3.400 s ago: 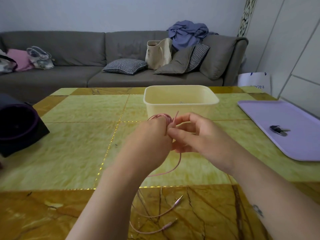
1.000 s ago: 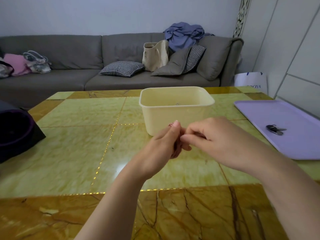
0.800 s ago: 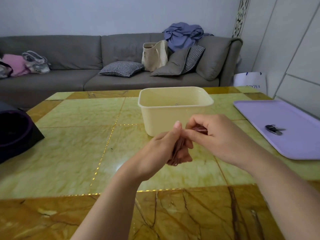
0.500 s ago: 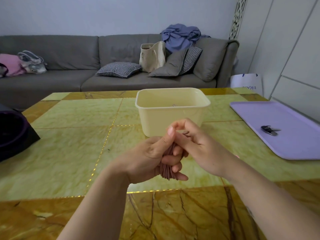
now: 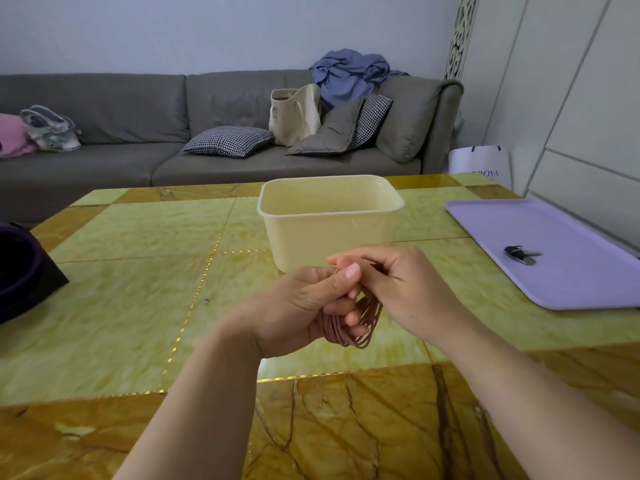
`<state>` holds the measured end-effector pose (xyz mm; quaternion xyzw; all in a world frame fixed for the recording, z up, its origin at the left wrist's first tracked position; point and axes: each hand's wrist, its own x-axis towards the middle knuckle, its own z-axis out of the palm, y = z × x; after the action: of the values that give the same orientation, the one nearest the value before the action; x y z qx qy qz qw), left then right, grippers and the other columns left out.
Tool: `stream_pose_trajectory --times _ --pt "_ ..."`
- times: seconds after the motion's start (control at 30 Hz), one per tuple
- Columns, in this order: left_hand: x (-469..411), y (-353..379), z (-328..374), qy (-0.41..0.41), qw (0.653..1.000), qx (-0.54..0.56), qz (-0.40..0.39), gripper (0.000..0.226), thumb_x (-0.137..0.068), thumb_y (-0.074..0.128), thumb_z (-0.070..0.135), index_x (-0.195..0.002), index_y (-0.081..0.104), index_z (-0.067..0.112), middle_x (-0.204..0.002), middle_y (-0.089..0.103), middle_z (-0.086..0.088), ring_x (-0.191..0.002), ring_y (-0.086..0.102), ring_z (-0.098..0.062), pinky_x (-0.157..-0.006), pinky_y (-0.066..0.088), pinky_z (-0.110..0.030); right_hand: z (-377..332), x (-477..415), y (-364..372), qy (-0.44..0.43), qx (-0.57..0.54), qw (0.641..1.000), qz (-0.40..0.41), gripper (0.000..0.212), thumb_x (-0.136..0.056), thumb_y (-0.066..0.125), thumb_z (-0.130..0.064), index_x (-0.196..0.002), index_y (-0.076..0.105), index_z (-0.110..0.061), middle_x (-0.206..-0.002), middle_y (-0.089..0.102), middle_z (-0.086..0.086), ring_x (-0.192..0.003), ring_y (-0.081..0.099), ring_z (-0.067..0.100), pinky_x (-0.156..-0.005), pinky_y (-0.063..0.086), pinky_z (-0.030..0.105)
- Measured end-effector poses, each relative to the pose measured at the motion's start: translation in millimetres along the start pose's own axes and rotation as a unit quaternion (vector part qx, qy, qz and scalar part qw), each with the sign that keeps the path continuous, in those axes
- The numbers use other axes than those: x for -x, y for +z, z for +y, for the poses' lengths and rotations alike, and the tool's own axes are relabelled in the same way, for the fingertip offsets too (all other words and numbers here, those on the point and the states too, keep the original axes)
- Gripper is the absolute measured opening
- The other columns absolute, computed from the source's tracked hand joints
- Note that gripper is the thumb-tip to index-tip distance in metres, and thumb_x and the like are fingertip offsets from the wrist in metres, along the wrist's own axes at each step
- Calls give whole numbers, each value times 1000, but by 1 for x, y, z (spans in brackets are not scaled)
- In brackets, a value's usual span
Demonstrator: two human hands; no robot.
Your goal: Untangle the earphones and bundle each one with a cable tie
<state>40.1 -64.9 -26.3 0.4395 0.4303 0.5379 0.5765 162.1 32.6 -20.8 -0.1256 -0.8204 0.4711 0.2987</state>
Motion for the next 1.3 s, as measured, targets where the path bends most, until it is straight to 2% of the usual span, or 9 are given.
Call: stream_pose_trajectory --times 0.23,0.37,0.6,0.7,0.83,0.9,1.1,1.2,1.3 --pt "-7 5 -7 48 989 -121 65 15 -93 50 24 -95 55 10 -67 53 6 -70 56 -11 -69 49 -26 2 7 -13 72 -89 992 46 32 -81 57 -40 -95 74 -16 -79 74 0 -80 70 9 -80 53 22" --pt "-22 10 -19 100 945 -248 188 4 -95 53 22 -98 55 24 -69 62 12 -65 56 -11 -70 45 -36 9 11 -24 105 -93 986 91 25 -86 58 -34 -91 74 -16 -45 49 -18 -50 46 -3 -58 37 9" --pt "-39 45 -28 62 758 -616 204 27 -97 44 23 -122 43 13 -106 58 -6 -99 53 -28 -83 42 -40 20 17 -38 88 53 986 134 14 -89 62 -29 -89 74 -21 -77 70 -18 -75 63 -9 -68 42 2" --pt "-33 48 -21 21 840 -514 170 24 -96 46 18 -119 46 14 -102 56 -3 -99 54 -24 -76 42 -29 19 18 -42 88 78 984 135 14 -89 62 -30 -86 73 -22 -81 70 -18 -81 63 -8 -69 41 1" --pt "-19 41 -6 -10 917 -377 131 75 -81 63 23 -145 26 33 -132 48 18 -120 45 0 -100 39 -24 14 18 -42 91 93 985 109 18 -89 62 -34 -92 74 -22 -80 72 -13 -78 66 -3 -70 47 11" --pt "-17 49 -6 9 898 -411 161 103 -75 68 33 -149 -3 35 -140 33 26 -124 36 3 -100 33 -18 10 19 -37 88 95 987 95 17 -90 60 -34 -90 74 -24 -67 70 -10 -63 65 4 -61 49 21" --pt "-26 66 -31 106 798 -546 232 127 -74 70 31 -131 -43 35 -136 41 20 -127 40 -1 -116 7 -55 -4 21 -27 93 81 985 117 20 -93 57 -34 -86 75 -26 -69 72 -7 -48 63 12 -51 49 22" --pt "-33 65 -39 179 796 -503 286 126 -72 74 26 -134 -35 37 -99 48 40 -99 42 22 -110 26 -57 -5 22 -22 69 92 984 139 18 -92 59 -30 -88 75 -23 -67 70 -8 -50 61 3 -50 43 15" --pt "-39 64 -46 202 836 -388 332 116 -75 73 19 -141 -19 40 -89 60 33 -91 60 3 -92 49 -35 -7 22 -18 35 120 984 127 17 -91 60 -29 -92 75 -21 -75 72 -9 -61 63 -1 -57 44 11"
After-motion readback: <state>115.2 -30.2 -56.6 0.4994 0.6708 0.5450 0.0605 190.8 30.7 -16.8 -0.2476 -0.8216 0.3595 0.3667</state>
